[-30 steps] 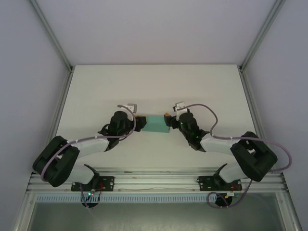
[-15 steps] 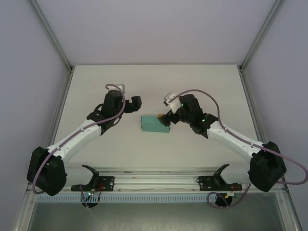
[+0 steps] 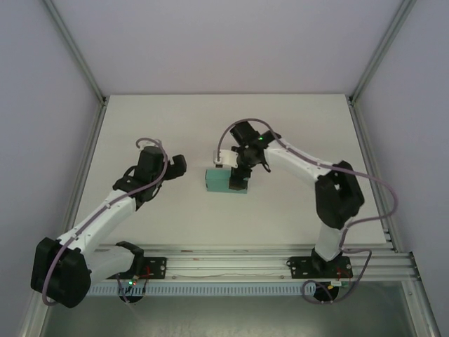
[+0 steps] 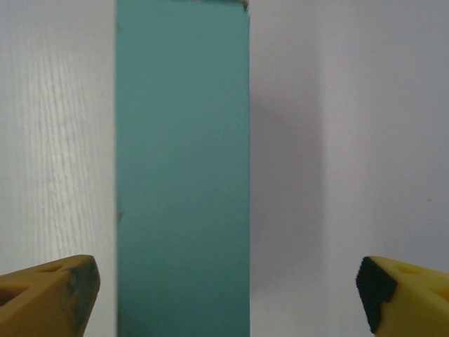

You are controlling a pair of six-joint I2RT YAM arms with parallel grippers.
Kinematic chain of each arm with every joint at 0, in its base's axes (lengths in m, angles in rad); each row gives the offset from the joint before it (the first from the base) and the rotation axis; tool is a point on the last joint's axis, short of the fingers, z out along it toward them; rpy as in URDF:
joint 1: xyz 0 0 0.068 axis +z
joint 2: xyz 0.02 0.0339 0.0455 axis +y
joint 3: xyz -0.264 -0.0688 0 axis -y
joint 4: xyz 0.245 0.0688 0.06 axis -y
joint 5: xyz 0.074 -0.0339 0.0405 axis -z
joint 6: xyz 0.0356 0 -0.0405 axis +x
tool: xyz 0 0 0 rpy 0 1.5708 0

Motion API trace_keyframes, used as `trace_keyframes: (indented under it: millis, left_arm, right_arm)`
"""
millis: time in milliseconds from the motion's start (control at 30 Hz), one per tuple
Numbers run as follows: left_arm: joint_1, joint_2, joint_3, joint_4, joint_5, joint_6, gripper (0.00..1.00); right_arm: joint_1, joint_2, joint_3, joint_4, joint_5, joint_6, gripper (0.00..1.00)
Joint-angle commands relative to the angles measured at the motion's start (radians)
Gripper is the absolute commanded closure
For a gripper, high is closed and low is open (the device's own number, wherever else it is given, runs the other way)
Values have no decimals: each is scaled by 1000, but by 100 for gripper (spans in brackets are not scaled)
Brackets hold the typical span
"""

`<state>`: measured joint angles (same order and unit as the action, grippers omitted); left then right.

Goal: Assemble paper box

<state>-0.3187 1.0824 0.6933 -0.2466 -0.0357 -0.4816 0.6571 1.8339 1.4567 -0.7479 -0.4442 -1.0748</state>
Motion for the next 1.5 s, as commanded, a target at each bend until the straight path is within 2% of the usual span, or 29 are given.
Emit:
trace_keyframes:
  millis: [0,133,267,333,433,567,667,733,900,1000,1200,1300,1400,1467]
  left_arm:
    - [8,-31,-24,-21,-32,-26,0]
    - [9,-53,-36,-20,-46,-25,0]
    - [8,-85,-44,-20,-71,-20,0]
    - [9,-96,-43,-28,-78,-18,0]
    - [8,-110,-46,-36,-89,-17,0]
    - [8,-137,-64,-25,-90,-19,0]
    - [8,-156,-73,-21,-93,-21,0]
    - [7,-162,-73,-25,-99,-26,0]
    - [8,-171,-79,-17,-96,-22,0]
    - [8,-162,-68,-22,-91,-24,0]
    - [8,-153,-40,-19,-67,-20,0]
    - [7,-153,-30,-14,-82,-7,0]
    - [8,-147,-7,-13,-120,8,0]
    - [9,-141,1,7,-197,36,0]
  right_arm:
    - [20,74,85,-129,90,-51,12]
    - [49,147,123,-119,206,-41,26]
    - [62,145,109,-37,271,-17,37]
    - [68,122,82,49,332,-2,46]
    - [82,77,-3,252,456,-31,50]
    - [88,70,-88,515,587,-101,48]
    - [87,103,-129,651,659,-168,46]
    - [87,121,-148,693,674,-191,42]
    - [110,112,-180,671,698,-157,20]
    - [139,59,-228,637,687,-114,12]
    - [200,-68,-273,454,606,19,1]
    - [207,-148,-297,423,561,90,0]
    - [202,-259,-340,469,529,181,0]
    - [174,-331,-357,495,535,282,0]
